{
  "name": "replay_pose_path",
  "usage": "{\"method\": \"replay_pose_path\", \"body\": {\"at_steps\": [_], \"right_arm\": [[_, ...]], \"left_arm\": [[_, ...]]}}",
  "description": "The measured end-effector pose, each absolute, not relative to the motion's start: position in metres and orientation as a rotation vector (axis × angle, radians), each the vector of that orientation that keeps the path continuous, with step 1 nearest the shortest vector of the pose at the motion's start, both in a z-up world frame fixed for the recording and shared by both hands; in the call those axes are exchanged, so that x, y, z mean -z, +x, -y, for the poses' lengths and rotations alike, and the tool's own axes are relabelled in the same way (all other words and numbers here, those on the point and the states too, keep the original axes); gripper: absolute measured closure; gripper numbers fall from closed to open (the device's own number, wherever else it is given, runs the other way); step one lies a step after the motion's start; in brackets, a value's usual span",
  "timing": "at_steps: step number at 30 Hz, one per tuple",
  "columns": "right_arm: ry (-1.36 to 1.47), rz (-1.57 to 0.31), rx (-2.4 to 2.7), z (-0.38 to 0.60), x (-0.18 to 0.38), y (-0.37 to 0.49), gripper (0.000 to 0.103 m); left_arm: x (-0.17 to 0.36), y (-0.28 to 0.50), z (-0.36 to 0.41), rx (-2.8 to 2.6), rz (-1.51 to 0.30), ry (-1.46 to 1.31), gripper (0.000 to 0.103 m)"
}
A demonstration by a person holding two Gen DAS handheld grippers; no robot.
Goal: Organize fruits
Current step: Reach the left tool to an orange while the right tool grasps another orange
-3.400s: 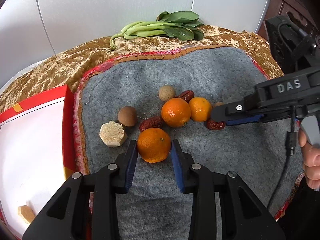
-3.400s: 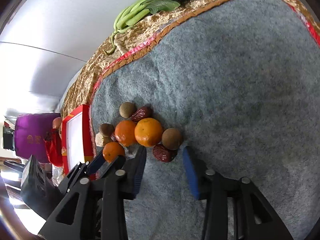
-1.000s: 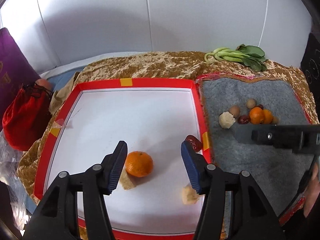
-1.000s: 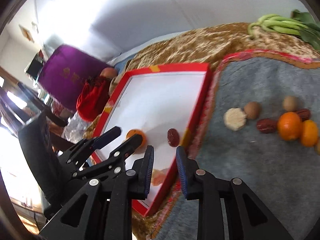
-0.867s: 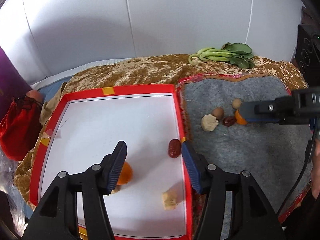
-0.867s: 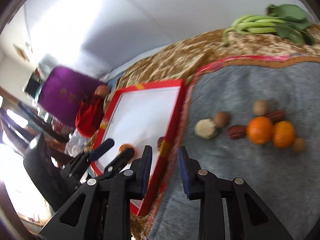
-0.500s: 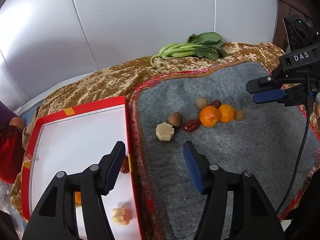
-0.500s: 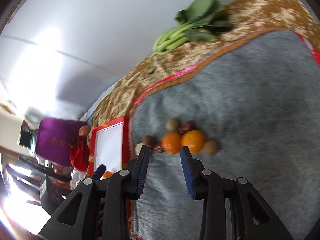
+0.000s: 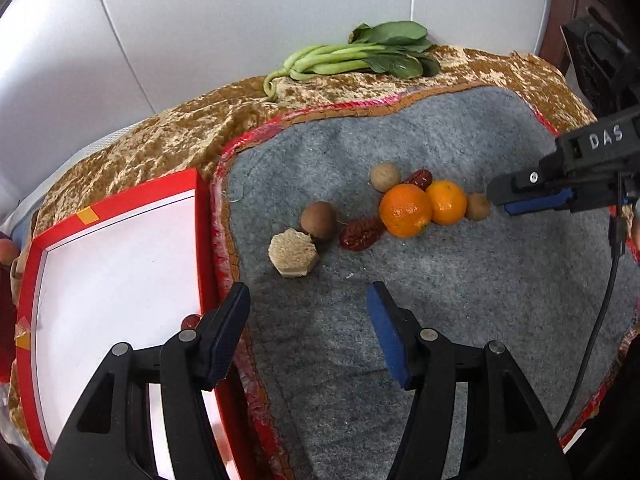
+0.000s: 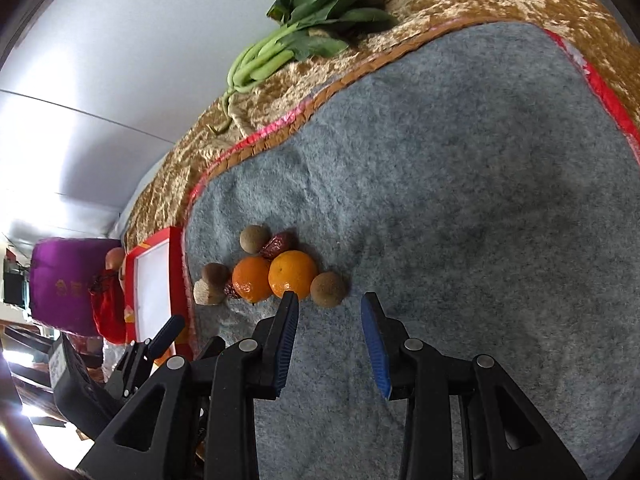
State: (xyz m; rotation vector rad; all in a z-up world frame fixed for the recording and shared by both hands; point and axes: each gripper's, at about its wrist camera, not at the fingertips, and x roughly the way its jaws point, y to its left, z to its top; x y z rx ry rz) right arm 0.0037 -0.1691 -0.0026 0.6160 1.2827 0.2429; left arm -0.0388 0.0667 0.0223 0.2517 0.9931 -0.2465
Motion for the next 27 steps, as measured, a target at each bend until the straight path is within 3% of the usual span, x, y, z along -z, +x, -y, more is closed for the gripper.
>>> {"method": "replay_pose_path", "body": {"at_steps": [12,19,24,27], "right_arm": [[0.541,-1.235,-0.248,0.141,-0.002,0.022,0.068],[0.42,-1.242,-0.27,0.114,0.002,0.033,0.051],[0.436,-1.268,-0.306,0.108,0.007,0.037,0.048],[0.565,-1.323,-0.331,0.121,0.019,0.035,0.052]], "left_arm": [[-0.04,-0.042,-0.051,0.373,-0.939,0.281,0.043],[-0.045,-0.046,-0.059,0.429,-0.931,0.31,0.043],[-0.05,-0.042,-0.056,0.475,-0.898,0.362,0.043],[-0.052,-0.038,-0.053,0.512,-0.883,0.387,0.043]]}}
